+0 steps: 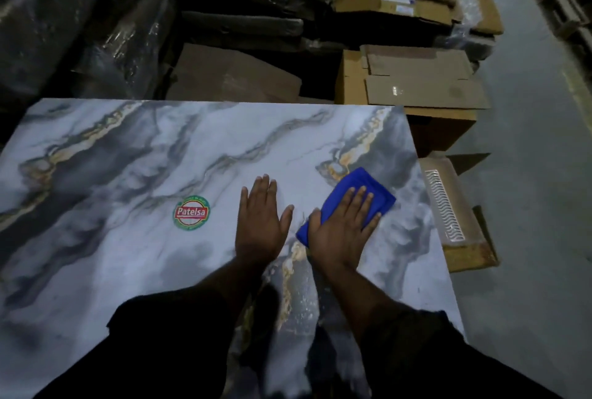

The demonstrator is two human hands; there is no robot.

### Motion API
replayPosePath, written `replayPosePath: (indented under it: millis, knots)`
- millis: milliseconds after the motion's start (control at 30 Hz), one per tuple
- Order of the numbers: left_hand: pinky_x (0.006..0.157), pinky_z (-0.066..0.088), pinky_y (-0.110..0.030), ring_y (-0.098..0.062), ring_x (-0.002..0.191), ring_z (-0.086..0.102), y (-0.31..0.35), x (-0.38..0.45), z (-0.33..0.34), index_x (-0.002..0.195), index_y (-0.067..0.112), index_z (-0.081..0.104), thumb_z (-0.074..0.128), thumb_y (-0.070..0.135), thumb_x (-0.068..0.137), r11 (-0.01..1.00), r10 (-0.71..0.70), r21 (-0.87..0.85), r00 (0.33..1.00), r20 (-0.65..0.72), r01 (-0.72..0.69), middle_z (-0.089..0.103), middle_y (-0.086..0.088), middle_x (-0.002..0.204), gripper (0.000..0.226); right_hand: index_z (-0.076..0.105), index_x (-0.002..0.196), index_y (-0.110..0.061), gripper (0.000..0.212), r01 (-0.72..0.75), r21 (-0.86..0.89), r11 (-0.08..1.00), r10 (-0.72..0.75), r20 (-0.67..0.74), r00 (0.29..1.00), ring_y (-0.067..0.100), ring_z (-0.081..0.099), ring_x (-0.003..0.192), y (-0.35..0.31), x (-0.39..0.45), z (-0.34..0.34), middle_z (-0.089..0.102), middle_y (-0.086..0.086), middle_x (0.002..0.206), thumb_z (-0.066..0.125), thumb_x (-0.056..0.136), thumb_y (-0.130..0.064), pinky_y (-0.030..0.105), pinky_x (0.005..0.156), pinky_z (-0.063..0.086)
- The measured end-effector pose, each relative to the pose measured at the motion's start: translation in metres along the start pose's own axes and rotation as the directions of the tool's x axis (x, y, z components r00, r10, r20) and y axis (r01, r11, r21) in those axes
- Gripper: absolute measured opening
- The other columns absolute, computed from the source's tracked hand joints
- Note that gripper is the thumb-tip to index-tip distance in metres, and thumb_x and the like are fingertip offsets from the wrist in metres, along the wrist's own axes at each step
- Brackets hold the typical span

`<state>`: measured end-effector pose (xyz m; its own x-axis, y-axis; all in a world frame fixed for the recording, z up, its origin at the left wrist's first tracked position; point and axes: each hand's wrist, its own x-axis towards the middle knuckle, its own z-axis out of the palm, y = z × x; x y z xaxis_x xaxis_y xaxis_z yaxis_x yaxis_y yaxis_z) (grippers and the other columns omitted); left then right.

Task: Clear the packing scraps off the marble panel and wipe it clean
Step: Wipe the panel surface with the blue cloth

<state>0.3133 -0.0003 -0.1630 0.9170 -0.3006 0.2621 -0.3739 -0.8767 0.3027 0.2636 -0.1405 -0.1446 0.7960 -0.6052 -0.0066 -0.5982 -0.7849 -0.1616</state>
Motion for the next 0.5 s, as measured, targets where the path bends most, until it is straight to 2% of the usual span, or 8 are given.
replayPosePath:
  millis: [67, 200, 367, 500]
  knots:
    - [0.123, 0.025, -0.053, -0.030, 0.149, 0.037, 0.003, 0.000, 0.002, 0.147, -0.002, 0.047, 0.048, 0.043, 0.104, 1.000, 0.004, 0.001, 0.999, -0.038, -0.004, 0.044, -0.018, 0.156, 0.063, 0.018, 0.160, -0.002, 0.090, 0.042, 0.007, 0.999, -0.042, 0.007, 0.999, 0.034, 0.007, 0.156, -0.011, 0.029, 0.001, 0.014, 0.019, 0.168, 0.038, 0.091, -0.057, 0.060, 0.123, 0.006]
    - [0.125, 0.020, -0.051, -0.026, 0.153, 0.030, 0.006, 0.000, -0.004, 0.151, 0.003, 0.043, 0.049, 0.043, 0.100, 0.998, -0.056, -0.034, 0.998, 0.011, 0.056, 0.039, -0.014, 0.160, 0.065, 0.014, 0.160, -0.003, 0.090, 0.112, -0.006, 0.994, -0.112, 0.037, 0.993, 0.034, 0.005, 0.156, -0.039, 0.088, 0.002, 0.011, 0.018, 0.168, 0.035, 0.092, -0.059, 0.059, 0.124, 0.006]
    - [0.123, 0.024, -0.054, -0.028, 0.153, 0.028, 0.009, 0.000, -0.006, 0.150, 0.002, 0.044, 0.050, 0.040, 0.100, 0.998, -0.035, 0.048, 0.999, 0.011, 0.035, 0.038, -0.016, 0.160, 0.063, 0.011, 0.161, -0.005, 0.088, 0.227, -0.007, 0.974, -0.226, 0.052, 0.973, 0.033, 0.004, 0.157, -0.076, 0.161, 0.007, 0.009, 0.016, 0.169, 0.035, 0.095, -0.059, 0.058, 0.124, 0.004]
    - [0.123, 0.024, -0.054, -0.027, 0.154, 0.028, 0.008, 0.000, -0.004, 0.150, 0.000, 0.045, 0.053, 0.039, 0.100, 0.999, -0.040, 0.030, 0.999, -0.014, 0.041, 0.038, -0.016, 0.160, 0.064, 0.011, 0.162, -0.008, 0.085, 0.414, 0.003, 0.910, -0.414, 0.049, 0.909, 0.031, 0.003, 0.157, -0.095, 0.202, 0.015, 0.010, 0.013, 0.170, 0.029, 0.097, -0.060, 0.056, 0.125, 0.005]
